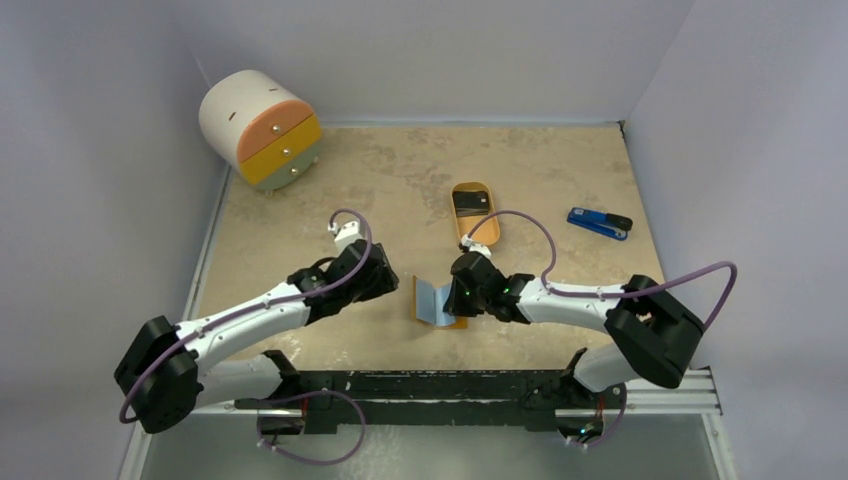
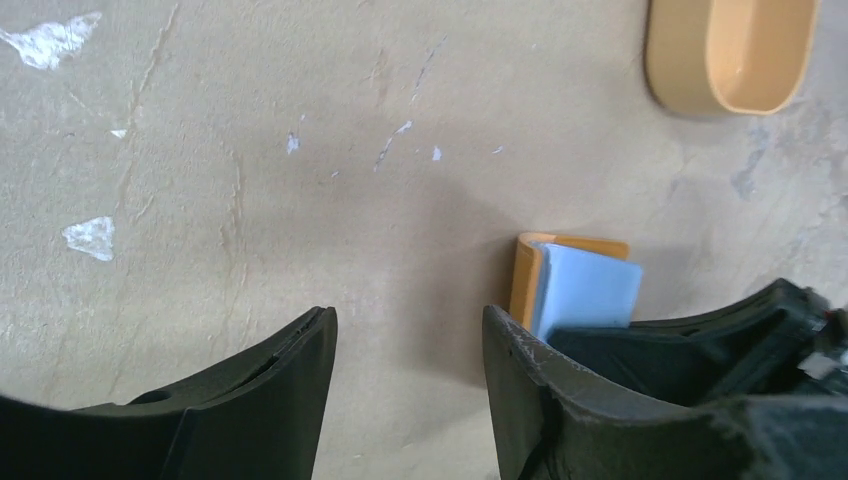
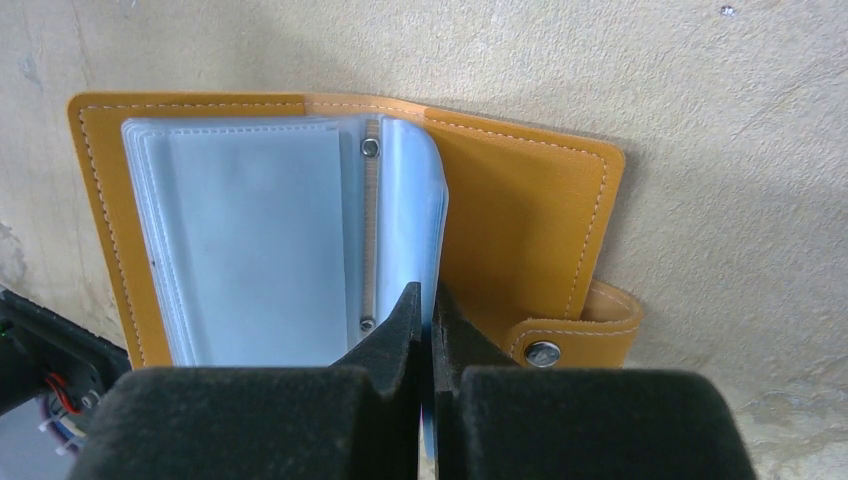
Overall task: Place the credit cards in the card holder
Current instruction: Open the card holder at the center of the board.
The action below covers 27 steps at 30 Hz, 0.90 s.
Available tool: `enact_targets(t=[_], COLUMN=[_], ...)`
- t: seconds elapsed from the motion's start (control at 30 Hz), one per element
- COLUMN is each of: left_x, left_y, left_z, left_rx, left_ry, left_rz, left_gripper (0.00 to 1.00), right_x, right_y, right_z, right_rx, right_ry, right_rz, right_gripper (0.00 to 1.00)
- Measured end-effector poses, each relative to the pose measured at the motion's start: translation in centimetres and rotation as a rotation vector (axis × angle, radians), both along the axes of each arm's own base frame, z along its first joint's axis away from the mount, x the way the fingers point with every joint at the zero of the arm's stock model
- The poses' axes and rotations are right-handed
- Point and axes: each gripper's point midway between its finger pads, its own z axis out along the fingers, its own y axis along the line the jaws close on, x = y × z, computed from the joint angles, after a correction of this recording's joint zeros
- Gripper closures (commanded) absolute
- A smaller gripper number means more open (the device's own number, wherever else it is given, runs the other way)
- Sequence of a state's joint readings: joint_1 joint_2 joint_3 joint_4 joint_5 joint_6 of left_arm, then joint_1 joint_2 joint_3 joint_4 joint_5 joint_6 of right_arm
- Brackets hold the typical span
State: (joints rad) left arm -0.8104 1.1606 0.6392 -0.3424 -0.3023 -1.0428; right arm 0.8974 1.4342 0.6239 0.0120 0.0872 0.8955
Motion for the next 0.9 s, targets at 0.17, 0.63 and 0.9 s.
enact_targets(t=[0.17, 0.63, 0.9], left_x=[0.2, 0.3, -0.3], left_y=[-1.2, -6.1, -6.5], left_z=[1.7, 3.8, 1.9], left_rx=[-0.067, -0.280, -0.261], left_ry=[-0.029, -0.047, 0.000], left_rz=[-0.031, -0.158, -0.190], left_gripper=[0.47, 0.44, 0.45], right_x=[-0.1, 0.0, 0.0], right_y=[0.0, 0.0, 0.0], right_z=[-0.3, -0.3, -0.3], right_rx=[0.004, 0.007, 0.007], right_ry=[0.000, -0.001, -0.001], right_rz=[-0.002, -0.003, -0.003], right_gripper=[1.00, 1.00, 1.00])
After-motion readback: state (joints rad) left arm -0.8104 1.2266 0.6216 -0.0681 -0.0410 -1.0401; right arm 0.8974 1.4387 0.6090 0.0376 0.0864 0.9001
